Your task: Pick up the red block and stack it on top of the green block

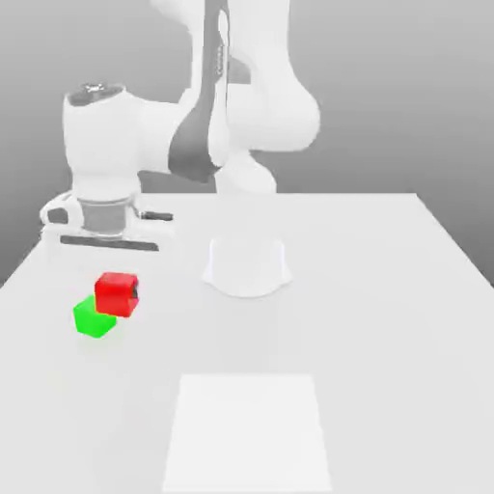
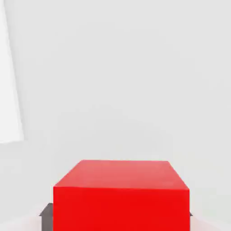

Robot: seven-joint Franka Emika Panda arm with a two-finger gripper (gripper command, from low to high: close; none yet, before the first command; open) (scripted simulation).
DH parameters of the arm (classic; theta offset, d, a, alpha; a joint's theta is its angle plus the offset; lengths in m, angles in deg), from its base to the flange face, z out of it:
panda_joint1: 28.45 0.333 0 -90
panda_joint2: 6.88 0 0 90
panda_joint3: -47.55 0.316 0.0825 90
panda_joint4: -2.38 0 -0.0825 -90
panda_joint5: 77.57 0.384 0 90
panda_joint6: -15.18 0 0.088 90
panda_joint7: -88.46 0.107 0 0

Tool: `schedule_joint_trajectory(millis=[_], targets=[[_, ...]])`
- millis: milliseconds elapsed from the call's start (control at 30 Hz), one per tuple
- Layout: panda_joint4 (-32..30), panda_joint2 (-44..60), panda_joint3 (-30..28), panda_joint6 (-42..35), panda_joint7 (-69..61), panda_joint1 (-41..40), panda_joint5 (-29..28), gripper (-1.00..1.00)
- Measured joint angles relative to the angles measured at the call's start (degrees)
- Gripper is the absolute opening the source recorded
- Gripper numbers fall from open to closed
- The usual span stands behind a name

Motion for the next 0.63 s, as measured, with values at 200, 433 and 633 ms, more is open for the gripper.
schedule_joint_trajectory(millis=[200, 433, 633], targets=[[-0.48, 0.85, -8.24, 0.75, -8.04, -4.53, 0.34, -1.0], [-0.49, 9.74, -14.09, 8.12, -17.32, 5.0, 13.79, -1.0], [-0.4, 16.25, -15.53, 14.77, -21.57, 8.06, 20.03, -1.0]])
